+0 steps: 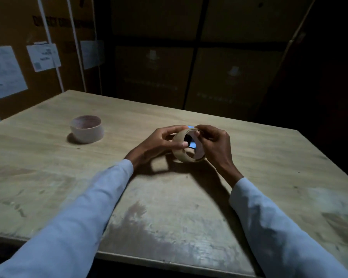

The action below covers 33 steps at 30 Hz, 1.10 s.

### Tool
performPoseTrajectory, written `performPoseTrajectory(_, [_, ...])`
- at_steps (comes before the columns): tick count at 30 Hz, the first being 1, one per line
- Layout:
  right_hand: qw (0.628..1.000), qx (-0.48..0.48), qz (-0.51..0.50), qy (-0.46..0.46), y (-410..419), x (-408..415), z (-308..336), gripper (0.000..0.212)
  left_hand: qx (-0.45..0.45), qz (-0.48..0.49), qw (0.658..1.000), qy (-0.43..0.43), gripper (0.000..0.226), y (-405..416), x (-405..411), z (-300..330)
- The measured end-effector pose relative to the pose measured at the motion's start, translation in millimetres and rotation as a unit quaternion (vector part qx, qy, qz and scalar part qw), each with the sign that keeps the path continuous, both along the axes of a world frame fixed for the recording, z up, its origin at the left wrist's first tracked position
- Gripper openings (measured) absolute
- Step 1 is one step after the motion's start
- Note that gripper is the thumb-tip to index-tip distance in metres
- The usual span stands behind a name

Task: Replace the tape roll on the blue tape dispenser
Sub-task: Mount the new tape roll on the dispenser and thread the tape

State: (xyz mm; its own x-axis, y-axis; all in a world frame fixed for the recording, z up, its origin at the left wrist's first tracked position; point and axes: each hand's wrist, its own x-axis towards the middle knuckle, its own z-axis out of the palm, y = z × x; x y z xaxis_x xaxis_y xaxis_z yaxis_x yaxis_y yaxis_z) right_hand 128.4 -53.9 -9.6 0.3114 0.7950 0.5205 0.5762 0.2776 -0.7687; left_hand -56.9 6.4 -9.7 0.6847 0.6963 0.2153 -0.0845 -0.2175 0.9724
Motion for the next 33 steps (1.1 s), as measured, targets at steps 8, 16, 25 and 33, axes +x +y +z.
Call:
performPoseTrajectory(8, [0.992, 0.021, 0.108, 0.067, -21.0, 39.1, -6.0, 0.041, 0.016, 0.003, 1.000, 0.023, 0.040, 0.8, 28.2, -0.6])
performPoseTrajectory(16, [0.983, 0.003, 0.166, 0.083, -16.5, 48.5, -6.4, 0.038, 0.073, 0.047, 0.996, 0.003, 0.024, -1.3, 33.8, 1.6])
performPoseTrajectory(25, [0.988, 0.067, 0.141, -0.007, -11.5, 53.3, -8.6, 0.040, 0.166, 0.055, 0.984, -0.030, 0.023, -3.6, 43.2, -2.5])
performPoseTrajectory(33, [0.985, 0.098, 0.120, -0.081, -8.7, 60.3, -9.7, 0.030, 0.226, 0.072, 0.971, -0.017, 0.022, -4.9, 46.1, -0.7])
